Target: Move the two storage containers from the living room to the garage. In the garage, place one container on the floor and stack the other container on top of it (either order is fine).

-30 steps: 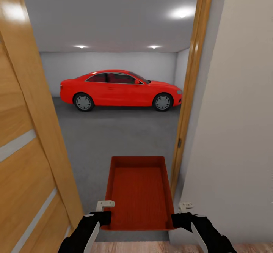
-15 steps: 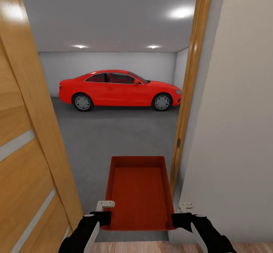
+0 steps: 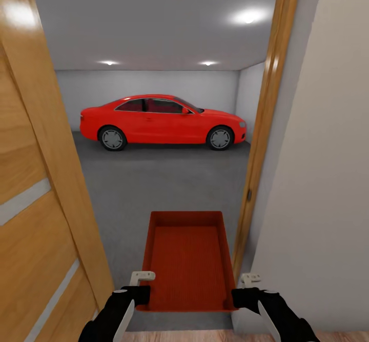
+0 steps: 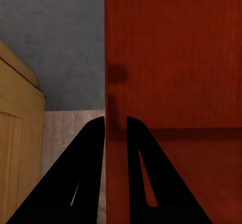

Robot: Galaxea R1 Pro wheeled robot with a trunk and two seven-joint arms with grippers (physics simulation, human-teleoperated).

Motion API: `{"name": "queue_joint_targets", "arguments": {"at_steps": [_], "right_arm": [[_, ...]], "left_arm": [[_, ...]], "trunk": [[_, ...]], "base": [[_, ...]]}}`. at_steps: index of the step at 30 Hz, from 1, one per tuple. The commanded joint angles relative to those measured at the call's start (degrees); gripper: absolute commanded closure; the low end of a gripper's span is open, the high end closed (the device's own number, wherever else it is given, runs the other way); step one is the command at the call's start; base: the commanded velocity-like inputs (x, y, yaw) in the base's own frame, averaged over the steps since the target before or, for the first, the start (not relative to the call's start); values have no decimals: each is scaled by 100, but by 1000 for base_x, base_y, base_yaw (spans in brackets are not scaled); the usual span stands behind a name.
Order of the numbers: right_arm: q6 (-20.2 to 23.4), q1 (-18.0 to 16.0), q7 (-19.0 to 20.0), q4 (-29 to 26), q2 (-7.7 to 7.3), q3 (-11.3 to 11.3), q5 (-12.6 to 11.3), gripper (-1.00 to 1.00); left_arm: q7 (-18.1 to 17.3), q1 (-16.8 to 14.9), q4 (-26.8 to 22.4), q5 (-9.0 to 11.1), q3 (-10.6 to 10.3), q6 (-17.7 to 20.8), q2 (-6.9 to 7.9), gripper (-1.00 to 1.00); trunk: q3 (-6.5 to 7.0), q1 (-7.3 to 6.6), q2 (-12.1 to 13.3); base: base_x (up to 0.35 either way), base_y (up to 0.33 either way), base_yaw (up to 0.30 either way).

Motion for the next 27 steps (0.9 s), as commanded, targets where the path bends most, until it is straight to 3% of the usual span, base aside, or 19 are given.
{"name": "queue_joint_targets", "arguments": {"at_steps": [1, 6, 18, 27], "right_arm": [[31, 1, 13, -19, 36, 196, -48, 100], [31, 1, 13, -19, 36, 196, -48, 100], [31, 1, 13, -19, 36, 196, -48, 100], [31, 1, 13, -19, 36, 196, -48, 100]], "left_arm": [[41, -6, -11, -78, 56, 39, -65, 100], [41, -6, -7, -82, 56, 39, -65, 100], [41, -6, -5, -77, 56, 39, -65, 100], [41, -6, -5, -76, 56, 39, -65, 100]], "trunk": [[-10, 2, -9], [-10, 2, -9], [-10, 2, -9], [-10, 2, -9]], "base": [[20, 25, 0], [62, 4, 0], [295, 0, 7], [27, 0, 124]]}}
